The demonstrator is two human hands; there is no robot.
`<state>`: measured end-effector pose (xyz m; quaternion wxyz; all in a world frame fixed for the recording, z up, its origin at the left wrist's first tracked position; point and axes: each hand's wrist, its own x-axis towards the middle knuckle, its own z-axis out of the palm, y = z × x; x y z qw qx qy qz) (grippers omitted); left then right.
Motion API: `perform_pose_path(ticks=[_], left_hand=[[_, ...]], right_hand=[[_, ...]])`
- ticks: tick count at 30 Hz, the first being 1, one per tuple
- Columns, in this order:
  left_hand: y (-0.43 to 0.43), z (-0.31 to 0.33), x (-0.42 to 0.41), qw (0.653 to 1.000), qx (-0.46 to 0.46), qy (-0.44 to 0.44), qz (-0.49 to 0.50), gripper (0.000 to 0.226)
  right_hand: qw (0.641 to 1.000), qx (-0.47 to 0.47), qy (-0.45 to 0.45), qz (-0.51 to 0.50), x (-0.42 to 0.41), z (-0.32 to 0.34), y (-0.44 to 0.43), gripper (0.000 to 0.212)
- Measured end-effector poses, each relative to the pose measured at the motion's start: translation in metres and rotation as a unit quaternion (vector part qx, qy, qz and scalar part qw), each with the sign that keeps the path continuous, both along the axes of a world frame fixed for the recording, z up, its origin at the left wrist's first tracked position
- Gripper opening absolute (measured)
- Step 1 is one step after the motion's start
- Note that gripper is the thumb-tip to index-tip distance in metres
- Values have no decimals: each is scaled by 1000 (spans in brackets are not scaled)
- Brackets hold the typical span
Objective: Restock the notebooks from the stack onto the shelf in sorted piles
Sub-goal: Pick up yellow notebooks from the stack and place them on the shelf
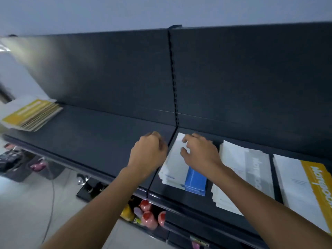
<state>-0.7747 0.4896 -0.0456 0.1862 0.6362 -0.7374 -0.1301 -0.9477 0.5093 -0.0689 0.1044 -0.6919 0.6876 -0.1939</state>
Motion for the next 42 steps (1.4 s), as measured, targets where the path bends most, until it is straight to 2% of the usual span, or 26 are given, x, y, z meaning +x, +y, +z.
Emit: perform_pose_path(ticks=[6, 15, 25, 33, 42], left_hand=[[-5, 13, 113, 995, 8, -13, 94, 20], [-27, 11, 304, 983, -10, 7, 184, 23], [-45, -5, 512, 973, -25, 17, 230, 17], [-86, -4, 614, 964, -44, 14, 261, 16], [-176, 6, 699, 967, -49, 25, 247, 20]], right_hand=[[992, -8, 5, 127, 109, 12, -41, 23], [970, -20, 18, 242, 299, 22, -98, 24], [954, -13, 13, 298, 500, 16, -150, 26], [946, -20, 29, 322, 606, 22, -208, 20], [948, -42, 6, 315, 698, 21, -302, 22]])
